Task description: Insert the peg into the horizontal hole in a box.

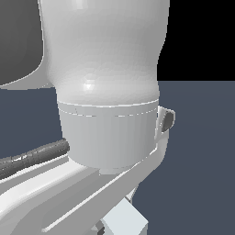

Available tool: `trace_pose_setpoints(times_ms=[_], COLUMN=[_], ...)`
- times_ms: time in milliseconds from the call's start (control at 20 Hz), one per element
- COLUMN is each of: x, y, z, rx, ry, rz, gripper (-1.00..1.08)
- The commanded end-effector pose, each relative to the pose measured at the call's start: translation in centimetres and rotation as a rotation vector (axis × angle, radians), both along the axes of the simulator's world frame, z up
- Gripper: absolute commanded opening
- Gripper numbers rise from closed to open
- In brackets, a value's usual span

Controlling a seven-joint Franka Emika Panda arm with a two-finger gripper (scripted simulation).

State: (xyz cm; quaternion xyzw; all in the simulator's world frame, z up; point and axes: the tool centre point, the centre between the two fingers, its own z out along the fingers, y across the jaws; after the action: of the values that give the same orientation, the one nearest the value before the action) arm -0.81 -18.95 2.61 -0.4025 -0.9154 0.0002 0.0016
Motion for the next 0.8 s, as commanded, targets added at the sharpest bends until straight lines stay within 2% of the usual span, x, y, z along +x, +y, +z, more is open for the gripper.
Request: trace_pose_setpoints(times_ms=[0, 750], x=[-0.4, -2.1], y=[1.2, 9.3], z=[0.4, 2.2], rx=[-0.001, -0.001], ry=[-0.003, -0.003], rz=[-0.047, -0.348], gripper=[-1.00, -1.00])
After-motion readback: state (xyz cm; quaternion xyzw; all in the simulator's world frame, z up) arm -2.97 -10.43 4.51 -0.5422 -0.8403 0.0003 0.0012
